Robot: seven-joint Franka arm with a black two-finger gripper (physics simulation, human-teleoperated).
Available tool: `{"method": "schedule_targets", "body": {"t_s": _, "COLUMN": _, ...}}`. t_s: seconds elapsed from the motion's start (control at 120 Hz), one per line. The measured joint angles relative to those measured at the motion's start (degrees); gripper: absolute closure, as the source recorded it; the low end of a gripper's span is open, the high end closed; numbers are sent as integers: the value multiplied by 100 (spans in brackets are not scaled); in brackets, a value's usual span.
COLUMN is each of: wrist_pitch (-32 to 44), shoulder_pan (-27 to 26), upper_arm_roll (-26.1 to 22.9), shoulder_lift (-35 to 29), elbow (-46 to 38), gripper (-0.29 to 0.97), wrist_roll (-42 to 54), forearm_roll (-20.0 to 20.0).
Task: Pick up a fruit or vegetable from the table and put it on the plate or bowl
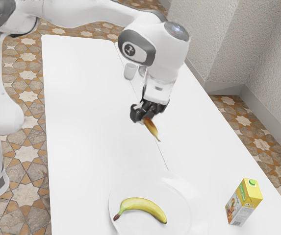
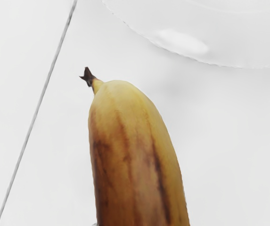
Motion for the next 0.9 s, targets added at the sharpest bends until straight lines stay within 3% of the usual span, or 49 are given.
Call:
{"method": "schedule_targets", "body": {"t_s": 0.083, "wrist_pitch": -184, "shoulder_pan": -1634, "upper_arm_roll": -65, "shoulder_lift": 51, "elbow": -131, "gripper": 59, "wrist_roll": -174, "forearm_roll": -71}}
{"method": "schedule_targets", "body": {"t_s": 0.158, "wrist_pitch": -288, "shoulder_pan": -3064, "upper_arm_roll": 607, "shoulder_lift": 73, "elbow": -127, "gripper": 60, "wrist_roll": -350, "forearm_roll": -88}}
{"method": "schedule_targets", "body": {"t_s": 0.208, "wrist_pitch": -328, "shoulder_pan": -3596, "upper_arm_roll": 998, "shoulder_lift": 73, "elbow": -112, "gripper": 60, "wrist_roll": -455, "forearm_roll": -83}}
{"method": "schedule_targets", "body": {"t_s": 0.408, "wrist_pitch": -383, "shoulder_pan": -4509, "upper_arm_roll": 1857, "shoulder_lift": 71, "elbow": 262, "gripper": 60, "wrist_roll": -760, "forearm_roll": -64}}
{"method": "schedule_targets", "body": {"t_s": 0.55, "wrist_pitch": -418, "shoulder_pan": -4816, "upper_arm_roll": 2239, "shoulder_lift": 71, "elbow": 822, "gripper": 58, "wrist_roll": -824, "forearm_roll": 10}}
{"method": "schedule_targets", "body": {"t_s": 0.683, "wrist_pitch": -404, "shoulder_pan": -6005, "upper_arm_roll": 3692, "shoulder_lift": -15, "elbow": 1441, "gripper": 58, "wrist_roll": -734, "forearm_roll": 38}}
{"method": "schedule_targets", "body": {"t_s": 0.783, "wrist_pitch": -334, "shoulder_pan": -6178, "upper_arm_roll": 4164, "shoulder_lift": -189, "elbow": 1519, "gripper": 57, "wrist_roll": -632, "forearm_roll": 54}}
{"method": "schedule_targets", "body": {"t_s": 0.9, "wrist_pitch": -268, "shoulder_pan": -6252, "upper_arm_roll": 4304, "shoulder_lift": -335, "elbow": 1529, "gripper": 56, "wrist_roll": -523, "forearm_roll": 112}}
